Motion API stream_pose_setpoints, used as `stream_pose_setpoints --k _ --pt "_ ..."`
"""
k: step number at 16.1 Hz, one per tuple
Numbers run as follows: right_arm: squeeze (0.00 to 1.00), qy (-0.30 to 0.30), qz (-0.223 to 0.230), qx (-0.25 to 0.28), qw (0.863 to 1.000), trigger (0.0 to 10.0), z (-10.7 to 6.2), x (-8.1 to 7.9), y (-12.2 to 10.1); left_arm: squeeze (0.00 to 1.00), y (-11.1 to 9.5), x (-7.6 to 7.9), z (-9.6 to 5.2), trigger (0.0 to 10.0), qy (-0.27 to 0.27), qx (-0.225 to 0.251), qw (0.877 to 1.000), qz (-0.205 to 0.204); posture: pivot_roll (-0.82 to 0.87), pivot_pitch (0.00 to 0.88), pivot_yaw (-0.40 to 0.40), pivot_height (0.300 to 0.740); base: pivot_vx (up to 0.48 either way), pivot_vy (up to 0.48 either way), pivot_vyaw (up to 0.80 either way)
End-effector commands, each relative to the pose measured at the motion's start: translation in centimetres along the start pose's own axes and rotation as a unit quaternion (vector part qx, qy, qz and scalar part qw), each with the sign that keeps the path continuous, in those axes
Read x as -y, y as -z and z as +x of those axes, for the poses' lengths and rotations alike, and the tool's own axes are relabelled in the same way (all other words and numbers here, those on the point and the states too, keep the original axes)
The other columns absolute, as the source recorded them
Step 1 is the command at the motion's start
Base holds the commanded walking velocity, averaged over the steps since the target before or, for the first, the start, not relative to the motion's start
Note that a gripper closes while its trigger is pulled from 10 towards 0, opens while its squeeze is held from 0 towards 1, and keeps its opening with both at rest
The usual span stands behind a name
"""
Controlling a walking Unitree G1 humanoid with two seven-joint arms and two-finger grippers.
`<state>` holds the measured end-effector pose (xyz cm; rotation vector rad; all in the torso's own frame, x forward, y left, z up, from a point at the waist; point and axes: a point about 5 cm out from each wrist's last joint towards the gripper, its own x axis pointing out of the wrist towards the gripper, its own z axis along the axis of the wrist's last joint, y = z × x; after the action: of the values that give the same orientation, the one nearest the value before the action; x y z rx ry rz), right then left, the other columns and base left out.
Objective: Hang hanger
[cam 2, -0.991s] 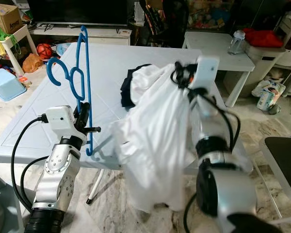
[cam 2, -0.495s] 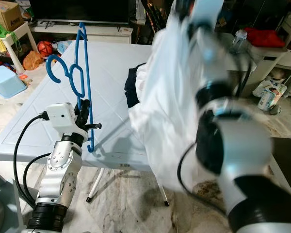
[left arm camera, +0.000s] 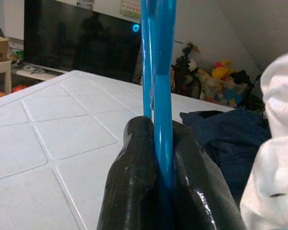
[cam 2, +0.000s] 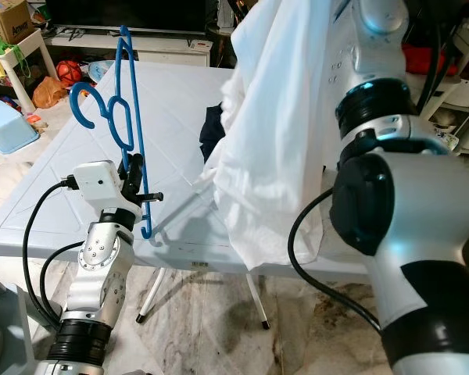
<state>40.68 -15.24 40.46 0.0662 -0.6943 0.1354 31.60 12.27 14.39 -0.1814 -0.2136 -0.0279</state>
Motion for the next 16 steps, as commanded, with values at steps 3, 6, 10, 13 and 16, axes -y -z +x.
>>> stream_pose_setpoints --k 3,6,10,13,16 --pt "0.0 -0.111 -0.065 -0.198 0.972 0.0 -5.3 -1.7 9.4 0.0 1.0 0.2 -0.6 10.0 0.006 -0.026 1.0 0.003 -0.01 0.0 -0.088 0.74 0.0 0.0 0.0" --pt "0.0 -0.177 -0.11 -0.347 0.914 4.0 -11.7 -1.0 15.6 0.0 1.3 0.0 -1.0 10.0 0.006 -0.033 0.999 0.004 -0.02 0.0 -0.079 0.74 0.0 0.0 0.0" --pt "1.0 -0.245 -0.132 -0.396 0.875 10.0 -14.5 0.1 17.0 0.0 1.6 0.2 -1.1 10.0 0.018 -0.043 0.999 0.004 -0.03 0.0 -0.056 0.74 0.0 0.0 0.0" --pt "1.0 -0.288 -0.153 -0.392 0.86 10.0 -14.6 1.2 16.4 0.0 1.7 0.3 -1.3 10.0 0.024 -0.049 0.999 0.003 -0.03 0.0 -0.048 0.74 0.0 0.0 0.0" --pt "1.0 -0.303 -0.138 -0.388 0.859 10.0 -14.8 2.9 15.5 0.0 1.8 0.2 -1.7 10.0 0.026 -0.055 0.998 0.004 -0.03 0.0 -0.044 0.74 0.0 0.0 0.0"
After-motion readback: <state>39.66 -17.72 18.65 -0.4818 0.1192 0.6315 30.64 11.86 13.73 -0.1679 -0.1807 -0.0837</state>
